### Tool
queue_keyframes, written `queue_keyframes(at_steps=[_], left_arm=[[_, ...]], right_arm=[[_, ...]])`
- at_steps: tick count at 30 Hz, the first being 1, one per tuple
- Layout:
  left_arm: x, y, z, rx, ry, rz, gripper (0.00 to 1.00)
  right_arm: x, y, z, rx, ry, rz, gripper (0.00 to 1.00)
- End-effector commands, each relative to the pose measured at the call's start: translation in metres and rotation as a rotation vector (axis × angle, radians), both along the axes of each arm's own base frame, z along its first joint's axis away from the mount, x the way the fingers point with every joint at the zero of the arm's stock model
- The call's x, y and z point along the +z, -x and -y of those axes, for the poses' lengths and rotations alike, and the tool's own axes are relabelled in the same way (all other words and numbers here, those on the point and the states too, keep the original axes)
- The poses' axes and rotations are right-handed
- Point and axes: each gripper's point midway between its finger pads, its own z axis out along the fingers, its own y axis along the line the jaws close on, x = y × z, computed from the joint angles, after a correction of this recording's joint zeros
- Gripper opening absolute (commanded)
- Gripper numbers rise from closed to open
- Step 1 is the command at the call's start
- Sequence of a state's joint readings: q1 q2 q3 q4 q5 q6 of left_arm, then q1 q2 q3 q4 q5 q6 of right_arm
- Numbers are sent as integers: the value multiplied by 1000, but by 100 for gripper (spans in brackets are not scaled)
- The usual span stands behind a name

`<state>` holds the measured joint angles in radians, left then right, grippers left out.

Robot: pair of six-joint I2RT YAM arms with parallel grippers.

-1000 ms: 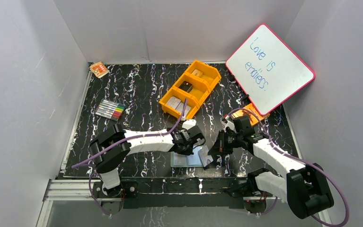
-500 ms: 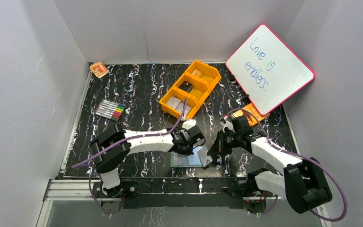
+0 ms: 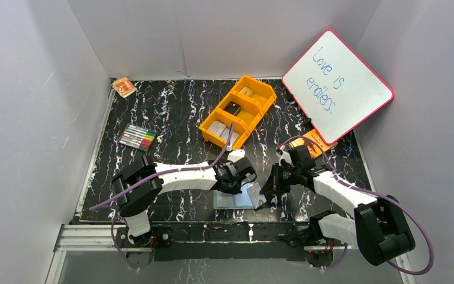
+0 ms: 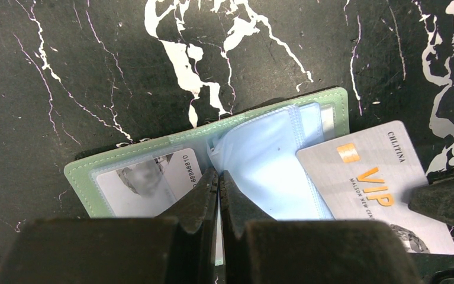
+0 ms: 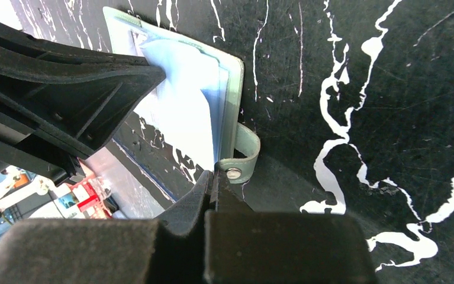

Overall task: Put the credit cards into the card holder
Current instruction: Turn over the card slot in the card holder.

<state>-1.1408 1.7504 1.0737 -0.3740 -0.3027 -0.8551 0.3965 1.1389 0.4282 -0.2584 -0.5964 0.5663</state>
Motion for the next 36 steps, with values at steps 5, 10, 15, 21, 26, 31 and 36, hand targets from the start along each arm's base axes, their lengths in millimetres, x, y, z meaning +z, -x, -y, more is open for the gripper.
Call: queue_keyframes(at_steps=[5,10,15,21,26,31,36], left_arm=[[4,8,-24,-7,-52,-6,0],[5,8,-24,-4,-46,-5,0],[5,8,-23,-7,-46,-6,0],[6,7,-21,-16,-41,-4,0],[7,7,-18,-29,-37,-4,0],[8,6,-15,-32,-32,-4,0],[6,7,-16,-35,-35,-8,0]], right_arm=[[1,-10,4,-20,34,72,0],[4,-10,1,-9,11,78,0],[13,-12,-1,-11,-11,109,0],[41,-19,-9,-10,-88,198,0],[36,-13,-12,53,-80,153,0],[25,-8,-10,70,-57,112,0],[21,-6,-10,73,-52,106,0]])
